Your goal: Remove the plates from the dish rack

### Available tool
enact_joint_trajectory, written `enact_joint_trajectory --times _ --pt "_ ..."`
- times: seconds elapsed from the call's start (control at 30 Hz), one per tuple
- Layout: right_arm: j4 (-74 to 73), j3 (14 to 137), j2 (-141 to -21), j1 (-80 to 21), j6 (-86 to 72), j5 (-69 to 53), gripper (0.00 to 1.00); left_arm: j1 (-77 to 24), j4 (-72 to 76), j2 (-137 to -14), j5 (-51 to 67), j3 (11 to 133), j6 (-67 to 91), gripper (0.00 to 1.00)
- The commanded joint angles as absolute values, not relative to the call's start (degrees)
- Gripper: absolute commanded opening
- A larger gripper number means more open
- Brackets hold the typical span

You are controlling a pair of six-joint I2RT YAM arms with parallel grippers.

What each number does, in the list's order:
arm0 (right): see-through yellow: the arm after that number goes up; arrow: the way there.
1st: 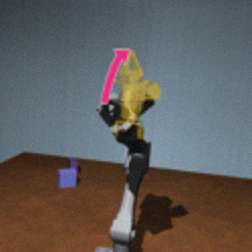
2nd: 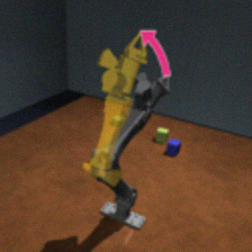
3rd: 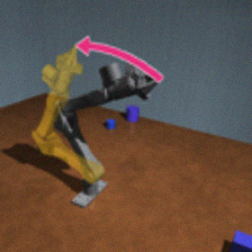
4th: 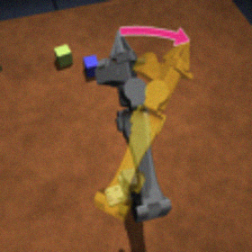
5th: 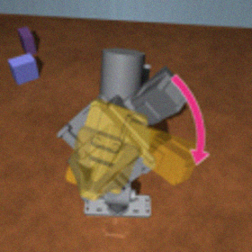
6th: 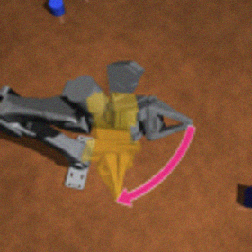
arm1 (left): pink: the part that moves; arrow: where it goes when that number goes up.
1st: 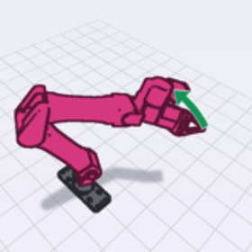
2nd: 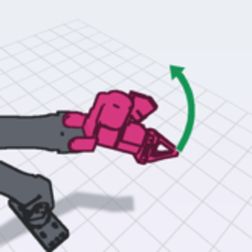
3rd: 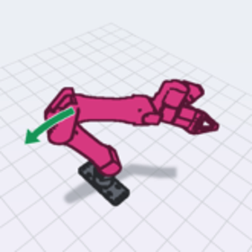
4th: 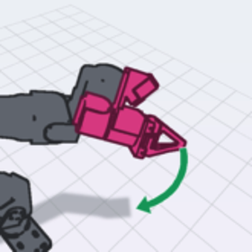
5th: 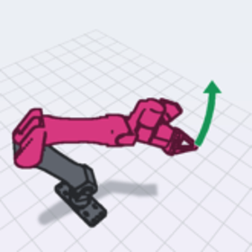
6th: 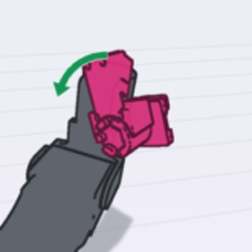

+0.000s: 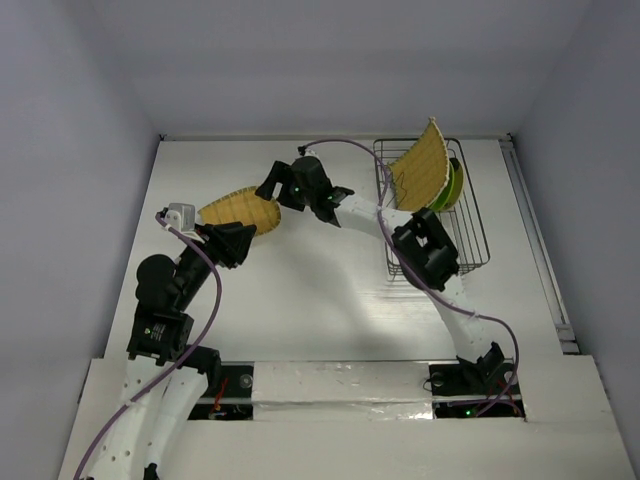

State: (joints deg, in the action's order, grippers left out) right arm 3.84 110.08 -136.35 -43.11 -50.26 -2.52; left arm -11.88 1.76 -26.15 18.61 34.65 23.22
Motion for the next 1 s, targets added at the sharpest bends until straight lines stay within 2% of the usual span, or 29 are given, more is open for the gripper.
enact_joint_trajectory --times 0.0,0.13,0.17,0.2,0.23,0.27,0.3,0.33,0.37,0.5,0.63,0.67,0.7,0.77,0.8,0.87,0.97 --pt "4.4 109.7 -128.6 -43.2 -44.9 0.9 0.88 -11.6 3.7 -26.5 18.6 37.1 22.9 0.39" --pt "1.2 107.2 -121.4 -43.2 -37.9 7.4 0.94 -11.6 3.7 -26.7 18.5 37.1 22.9 0.39" --pt "0.7 106.4 -119.7 -43.2 -34.4 8.6 0.93 -11.6 3.6 -26.7 18.3 37.2 22.9 0.39" --pt "0.2 105.5 -115.7 -43.2 -32.6 11.6 0.85 -11.6 3.5 -26.7 18.3 37.2 22.8 0.39" --pt "0.1 104.0 -113.3 -43.2 -30.7 13.3 0.75 -11.6 3.4 -26.8 18.2 37.2 22.8 0.39" --pt "0.2 99.8 -110.7 -43.2 -27.1 15.3 0.54 -11.6 3.4 -26.9 18.1 37.3 22.8 0.39" --pt "0.2 97.4 -108.0 -42.5 -26.0 16.9 0.14 -11.6 3.4 -26.9 18.2 37.3 22.8 0.39" --pt "0.1 94.9 -102.1 -41.8 -25.1 18.8 0.02 -11.6 3.4 -27.0 18.3 37.2 22.8 0.39" --pt "0.2 89.6 -99.0 -39.8 -23.7 19.3 0.00 -11.6 3.5 -27.0 18.4 37.2 22.8 0.39" --pt "-3.2 77.8 -83.8 -35.5 -21.9 30.9 0.00 -11.6 3.7 -27.2 18.6 37.1 22.9 0.39" --pt "-6.4 69.6 -72.5 -29.7 -20.4 35.1 0.02 -11.6 3.9 -27.4 19.2 37.1 22.9 0.39" --pt "-7.1 68.2 -69.3 -28.4 -19.9 35.5 0.06 -11.6 3.9 -27.3 19.2 37.1 22.9 0.39" --pt "-7.6 67.1 -68.0 -26.0 -19.5 35.9 0.20 -11.6 4.0 -27.4 19.3 37.0 22.9 0.39" --pt "-9.4 65.1 -66.5 -23.5 -18.9 36.6 0.41 -11.6 4.0 -27.6 19.5 37.1 23.0 0.39" --pt "-10.0 65.0 -66.1 -22.3 -18.6 36.0 0.55 -11.6 4.3 -27.7 19.6 37.0 23.0 0.39" --pt "-11.2 65.1 -66.6 -19.8 -17.9 33.4 0.62 -11.6 4.5 -28.2 20.0 36.9 23.2 0.39" --pt "-10.8 65.4 -68.9 -19.0 -17.3 30.4 0.65 -11.1 4.6 -28.6 20.3 37.0 23.2 0.39"
